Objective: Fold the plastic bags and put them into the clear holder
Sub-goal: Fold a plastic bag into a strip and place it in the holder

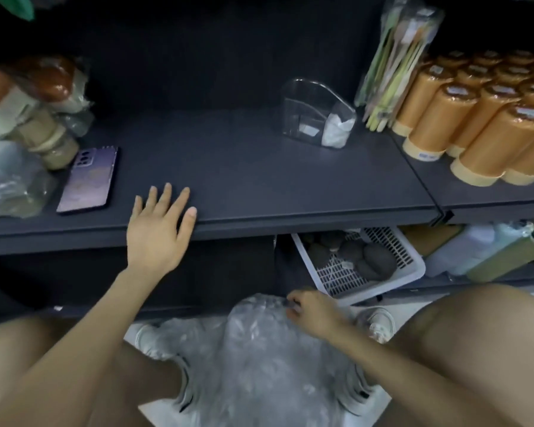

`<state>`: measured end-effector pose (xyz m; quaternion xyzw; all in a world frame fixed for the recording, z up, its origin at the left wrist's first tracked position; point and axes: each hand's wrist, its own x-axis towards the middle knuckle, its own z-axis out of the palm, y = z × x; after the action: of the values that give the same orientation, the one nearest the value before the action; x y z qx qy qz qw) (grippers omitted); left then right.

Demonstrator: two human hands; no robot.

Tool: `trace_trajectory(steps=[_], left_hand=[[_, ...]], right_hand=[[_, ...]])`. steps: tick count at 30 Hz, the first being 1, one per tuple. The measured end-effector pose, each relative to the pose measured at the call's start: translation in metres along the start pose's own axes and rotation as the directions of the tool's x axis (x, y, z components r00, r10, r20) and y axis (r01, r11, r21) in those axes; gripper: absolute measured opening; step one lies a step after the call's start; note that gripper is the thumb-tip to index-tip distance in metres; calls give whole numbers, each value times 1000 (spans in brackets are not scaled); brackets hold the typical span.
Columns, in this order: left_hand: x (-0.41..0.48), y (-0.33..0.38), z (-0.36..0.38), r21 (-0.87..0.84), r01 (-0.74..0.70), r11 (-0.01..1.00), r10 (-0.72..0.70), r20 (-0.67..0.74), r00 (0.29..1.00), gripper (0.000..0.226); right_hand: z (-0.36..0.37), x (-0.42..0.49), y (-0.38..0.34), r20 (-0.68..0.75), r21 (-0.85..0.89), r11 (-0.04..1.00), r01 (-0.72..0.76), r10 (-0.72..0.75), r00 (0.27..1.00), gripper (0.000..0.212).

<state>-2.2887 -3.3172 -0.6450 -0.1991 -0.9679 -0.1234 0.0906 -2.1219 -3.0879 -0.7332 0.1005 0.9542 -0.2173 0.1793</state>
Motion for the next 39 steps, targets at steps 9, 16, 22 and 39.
trace_trajectory(steps=[9, 16, 22, 39], left_hand=[[6, 2, 1, 55, 16, 998, -18, 38, 999, 73], [-18, 24, -24, -470, -52, 881, -21, -149, 989, 57], [-68, 76, -45, -521, -276, 808, 161, -257, 953, 52], [-60, 97, -58, -847, 61, 528, -229, -73, 971, 32]], right_hand=[[77, 30, -56, 176, -119, 989, -87, 108, 978, 45], [-37, 10, -56, 22, 320, 947, 22, -31, 999, 27], [-165, -30, -69, -34, 703, 705, 94, -99, 995, 21], [-237, -31, -106, -236, 950, 208, 233, -9, 972, 26]])
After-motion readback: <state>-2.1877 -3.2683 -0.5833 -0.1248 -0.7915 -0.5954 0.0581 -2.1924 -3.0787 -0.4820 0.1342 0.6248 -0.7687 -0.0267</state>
